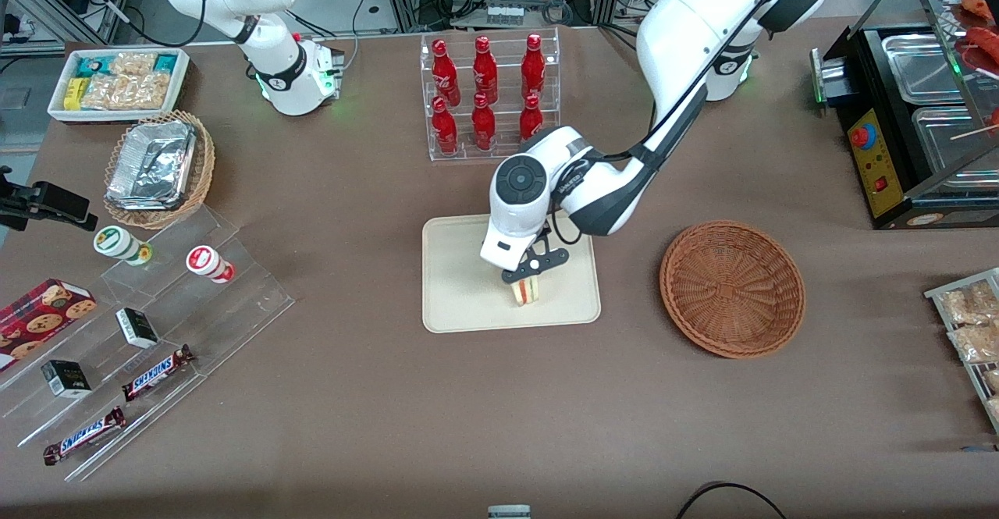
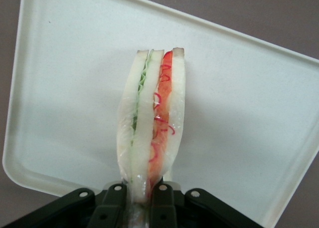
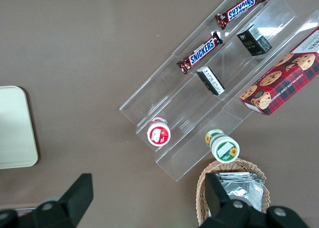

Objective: Place sandwich from basket to tray
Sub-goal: 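Lower the sandwich onto the tray and open the left gripper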

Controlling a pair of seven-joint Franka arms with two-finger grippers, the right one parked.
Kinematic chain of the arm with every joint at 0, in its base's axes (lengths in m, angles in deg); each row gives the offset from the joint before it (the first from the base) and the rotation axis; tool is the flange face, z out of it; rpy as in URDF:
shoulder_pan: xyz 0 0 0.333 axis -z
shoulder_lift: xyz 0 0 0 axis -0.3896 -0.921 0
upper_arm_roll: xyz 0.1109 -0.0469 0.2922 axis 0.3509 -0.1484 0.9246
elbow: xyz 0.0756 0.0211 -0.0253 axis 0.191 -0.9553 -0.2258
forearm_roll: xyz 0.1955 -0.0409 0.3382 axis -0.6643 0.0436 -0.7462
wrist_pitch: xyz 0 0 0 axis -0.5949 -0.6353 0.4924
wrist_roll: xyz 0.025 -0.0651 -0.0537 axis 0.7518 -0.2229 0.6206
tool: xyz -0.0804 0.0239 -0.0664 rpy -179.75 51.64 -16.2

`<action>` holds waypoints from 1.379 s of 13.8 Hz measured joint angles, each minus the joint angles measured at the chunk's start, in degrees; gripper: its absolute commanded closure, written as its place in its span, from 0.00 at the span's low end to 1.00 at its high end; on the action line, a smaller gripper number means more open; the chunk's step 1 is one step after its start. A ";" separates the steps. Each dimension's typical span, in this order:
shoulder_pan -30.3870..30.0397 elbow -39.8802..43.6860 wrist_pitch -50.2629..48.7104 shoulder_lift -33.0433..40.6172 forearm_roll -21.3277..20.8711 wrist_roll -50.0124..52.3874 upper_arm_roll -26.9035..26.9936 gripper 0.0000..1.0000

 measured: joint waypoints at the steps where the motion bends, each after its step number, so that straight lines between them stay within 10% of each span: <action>1: 0.11 0.25 0.00 -0.45 -0.16 0.24 0.00 1.00; 6: 0.18 0.99 -0.04 -1.66 -0.21 0.98 0.14 1.00; 7: 0.23 1.10 -0.04 -1.97 -0.22 1.07 0.14 0.76; 8: 0.28 1.18 -0.04 -2.24 -0.22 1.11 0.14 0.01; 19: 0.41 9.86 -14.34 0.34 -0.22 0.97 -0.17 0.00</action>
